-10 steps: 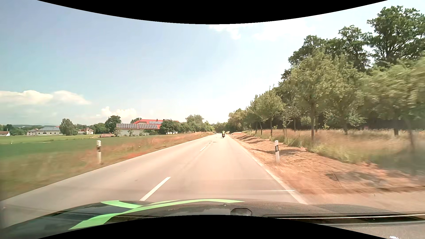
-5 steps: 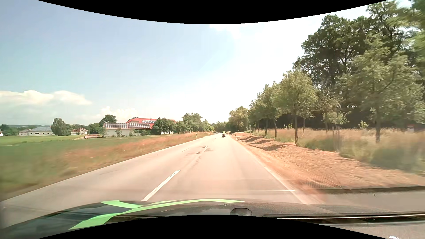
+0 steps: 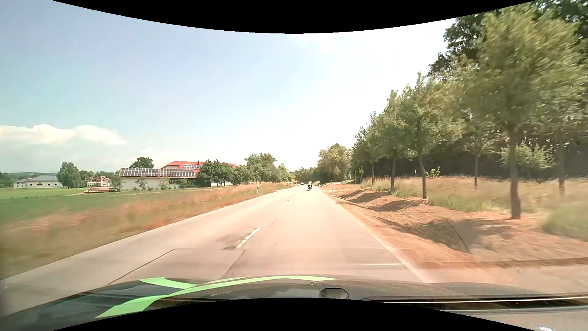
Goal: Follow the waypoints while adhering to traffic rules and regulations
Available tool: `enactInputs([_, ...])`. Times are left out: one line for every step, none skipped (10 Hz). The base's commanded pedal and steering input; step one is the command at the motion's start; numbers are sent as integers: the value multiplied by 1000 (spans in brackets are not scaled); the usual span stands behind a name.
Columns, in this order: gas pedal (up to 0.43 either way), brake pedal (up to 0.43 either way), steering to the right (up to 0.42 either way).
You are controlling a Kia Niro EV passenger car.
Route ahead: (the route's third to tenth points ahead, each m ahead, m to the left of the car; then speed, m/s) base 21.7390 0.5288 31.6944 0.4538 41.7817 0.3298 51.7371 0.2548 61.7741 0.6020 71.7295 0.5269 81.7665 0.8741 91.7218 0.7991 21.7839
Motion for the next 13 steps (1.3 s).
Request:
enactInputs([150, 0, 1])
enactInputs([150, 0, 2])
enactInputs([150, 0, 2])
enactInputs([150, 0, 2])
enactInputs([157, 0, 0])
enactInputs([169, 0, -1])
enactInputs([177, 0, -1])
enactInputs([189, 0, -1])
enactInputs([197, 0, -1])
enactInputs([209, 0, -1])
enactInputs([209, 0, -1])
enactInputs([228, 0, -1])
enactInputs([240, 0, -1])
